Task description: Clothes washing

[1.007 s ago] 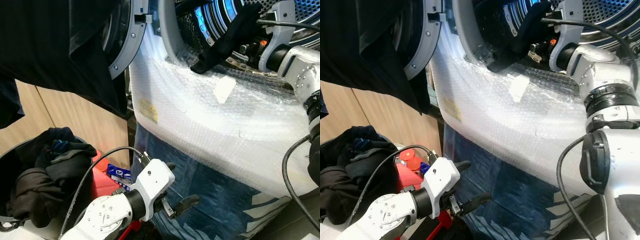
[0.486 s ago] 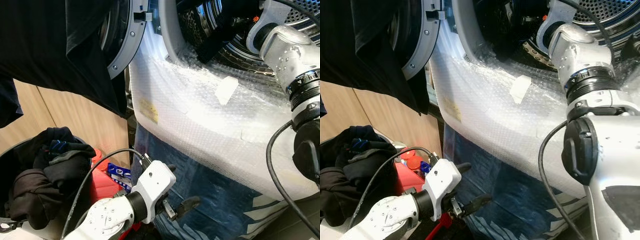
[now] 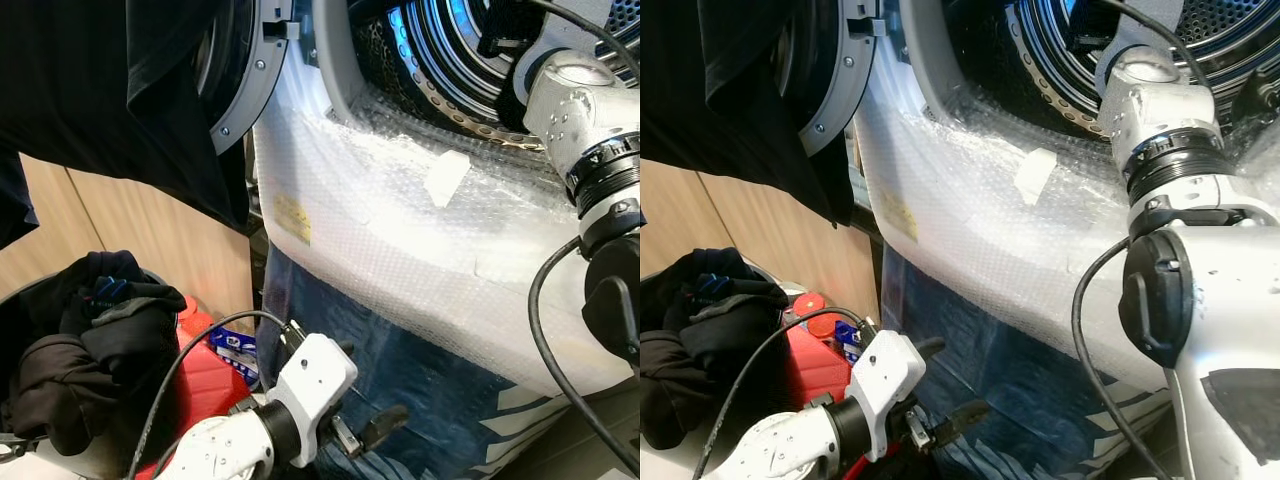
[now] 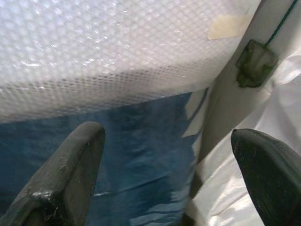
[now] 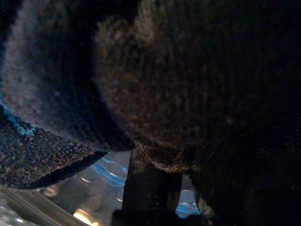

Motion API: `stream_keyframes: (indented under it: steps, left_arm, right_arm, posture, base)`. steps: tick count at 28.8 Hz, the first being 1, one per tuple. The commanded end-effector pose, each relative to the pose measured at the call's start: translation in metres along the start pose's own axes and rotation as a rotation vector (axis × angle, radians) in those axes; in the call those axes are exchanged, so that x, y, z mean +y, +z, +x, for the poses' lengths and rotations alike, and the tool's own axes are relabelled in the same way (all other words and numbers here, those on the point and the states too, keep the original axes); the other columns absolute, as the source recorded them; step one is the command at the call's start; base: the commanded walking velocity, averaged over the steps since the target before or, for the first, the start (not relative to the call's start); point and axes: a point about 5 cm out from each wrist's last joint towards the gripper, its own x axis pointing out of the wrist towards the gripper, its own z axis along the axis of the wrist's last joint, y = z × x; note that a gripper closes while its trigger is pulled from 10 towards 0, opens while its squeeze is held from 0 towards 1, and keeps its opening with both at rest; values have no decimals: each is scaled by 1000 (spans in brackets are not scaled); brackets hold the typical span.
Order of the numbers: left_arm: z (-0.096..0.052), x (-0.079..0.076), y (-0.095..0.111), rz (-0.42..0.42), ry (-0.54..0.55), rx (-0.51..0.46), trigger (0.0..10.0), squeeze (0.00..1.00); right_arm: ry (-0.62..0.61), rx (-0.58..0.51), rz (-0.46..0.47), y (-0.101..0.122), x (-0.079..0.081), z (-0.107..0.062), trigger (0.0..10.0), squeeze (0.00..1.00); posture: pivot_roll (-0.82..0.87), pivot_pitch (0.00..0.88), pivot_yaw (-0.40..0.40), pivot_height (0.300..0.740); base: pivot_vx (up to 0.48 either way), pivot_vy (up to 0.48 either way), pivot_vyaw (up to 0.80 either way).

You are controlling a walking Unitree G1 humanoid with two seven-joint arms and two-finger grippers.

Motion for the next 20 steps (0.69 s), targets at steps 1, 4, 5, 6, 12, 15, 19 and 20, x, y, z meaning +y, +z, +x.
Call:
stream_keyframes:
  steps: [1, 4, 5, 6, 12, 15, 19, 20]
  left_arm:
    - [-2, -11, 4, -29, -20, -17, 10000, 0]
    - [-3, -19, 4, -57, -11, -13, 10000, 0]
    - [-3, -20, 4, -60, -9, -13, 10000, 0]
    - [-4, -22, 4, -75, -8, -14, 10000, 0]
    - [-8, -27, 1, -107, 5, 3, 10000, 0]
    - [-8, -28, 1, -114, 13, 6, 10000, 0]
    - [-8, -29, 2, -117, 18, 4, 10000, 0]
    - [-8, -29, 2, -118, 19, 4, 10000, 0]
  right_arm:
    - [8, -9, -37, 8, 7, -2, 10000, 0]
    - [26, 13, -44, 4, 13, -3, 10000, 1000]
    - [26, 17, -45, 3, 13, -3, 10000, 1000]
    - [34, 30, -42, 1, 16, -3, 10000, 1000]
    - [58, 64, -61, -5, 21, -4, 10000, 1000]
    - [69, 75, -51, -5, 21, -4, 10000, 1000]
    - [92, 89, -39, -1, 21, -5, 10000, 1000]
    - [96, 88, -37, 0, 21, -5, 10000, 1000]
  posture:
    - [76, 122, -184, 740]
    - [83, 148, -201, 740]
    - [83, 148, -201, 740]
    - [83, 157, -204, 740]
    - [93, 162, -211, 740]
    - [100, 156, -214, 740]
    - [101, 149, -215, 740]
    - [101, 149, -215, 740]
  base:
    - [0, 0, 0]
    - [0, 0, 0]
    - [0, 0, 0]
    - [0, 0, 0]
    - [0, 0, 0]
    - [0, 0, 0]
    - [0, 0, 0]
    - [0, 0, 0]
